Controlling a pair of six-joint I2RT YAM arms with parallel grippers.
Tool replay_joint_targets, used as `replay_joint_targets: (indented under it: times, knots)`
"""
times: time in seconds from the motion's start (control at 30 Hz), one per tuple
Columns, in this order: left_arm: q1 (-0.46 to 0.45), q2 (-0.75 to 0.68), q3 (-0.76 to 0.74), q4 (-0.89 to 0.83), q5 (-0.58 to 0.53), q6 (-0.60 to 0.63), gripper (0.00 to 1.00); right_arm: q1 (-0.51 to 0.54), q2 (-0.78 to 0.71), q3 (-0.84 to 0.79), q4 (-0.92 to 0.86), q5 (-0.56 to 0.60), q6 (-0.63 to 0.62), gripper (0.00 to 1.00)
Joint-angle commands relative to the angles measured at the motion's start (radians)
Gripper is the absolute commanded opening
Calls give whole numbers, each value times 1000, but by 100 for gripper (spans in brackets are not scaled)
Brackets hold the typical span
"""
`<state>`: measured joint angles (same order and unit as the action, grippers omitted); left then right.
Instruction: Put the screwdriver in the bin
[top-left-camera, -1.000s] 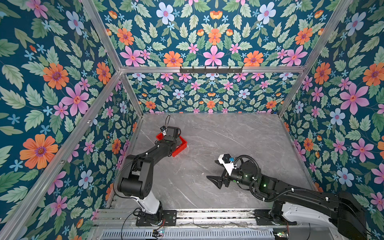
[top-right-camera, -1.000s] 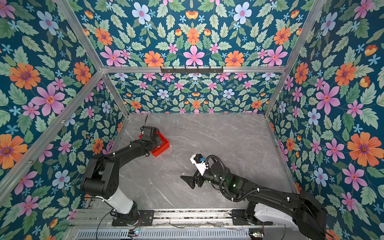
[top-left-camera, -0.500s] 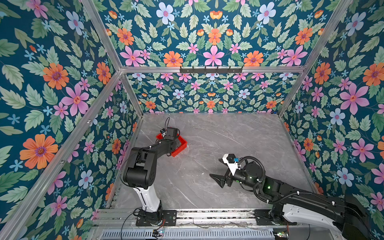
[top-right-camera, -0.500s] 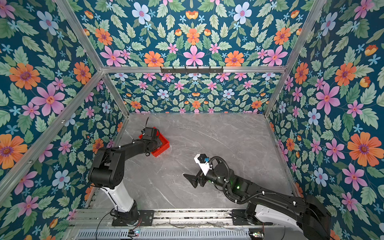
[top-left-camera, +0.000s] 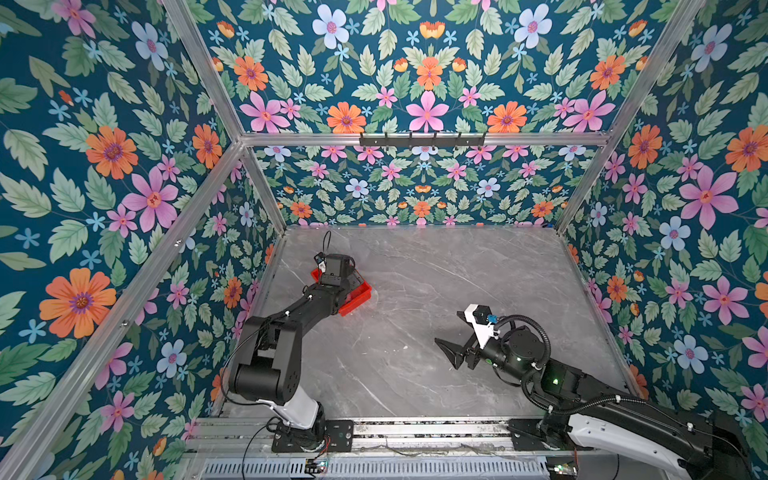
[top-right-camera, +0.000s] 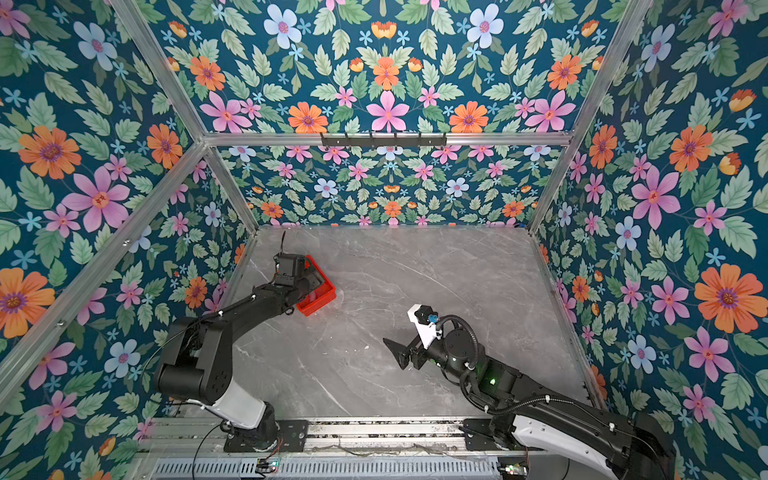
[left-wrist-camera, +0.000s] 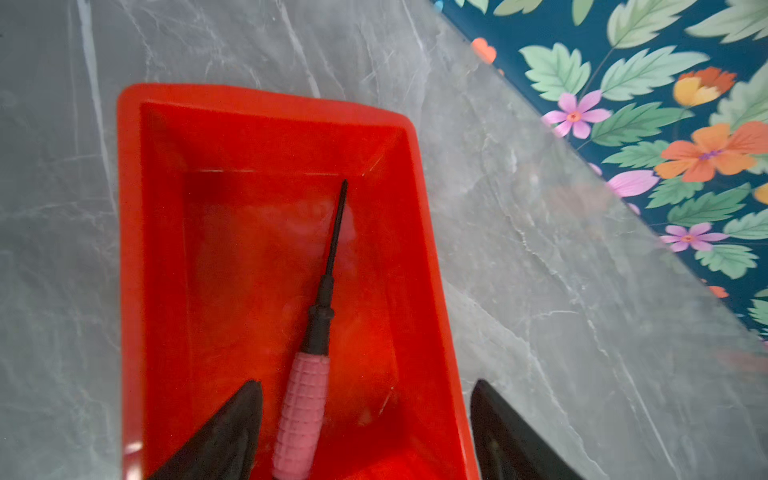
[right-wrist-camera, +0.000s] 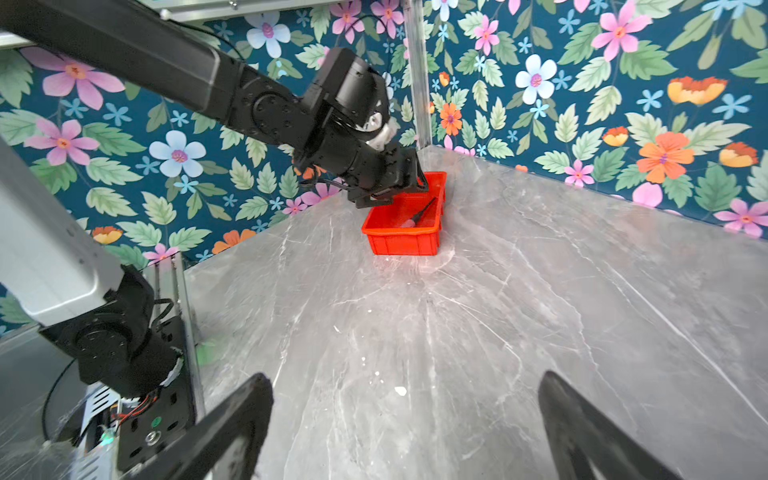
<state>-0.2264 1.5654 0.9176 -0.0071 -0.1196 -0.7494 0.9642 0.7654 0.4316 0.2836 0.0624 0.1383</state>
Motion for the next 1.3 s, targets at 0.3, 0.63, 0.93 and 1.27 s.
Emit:
replay_joint_targets:
  times: [0.3,0.63,0.93,1.27]
  knots:
    - [1,-391,-225,181,-115,249,100,-195,-103,14,-130,23,-70,99]
    - [1,-698,-516,363,-221,507,100,-559,38,12,-19,-35,-83,99]
    - [2,-762,-706,516,-303,632,100,-806,276,-41,173,9,-72,99]
    - [2,-633,-874,872,-299,707,100,-891,455,19,269,0,-92,99]
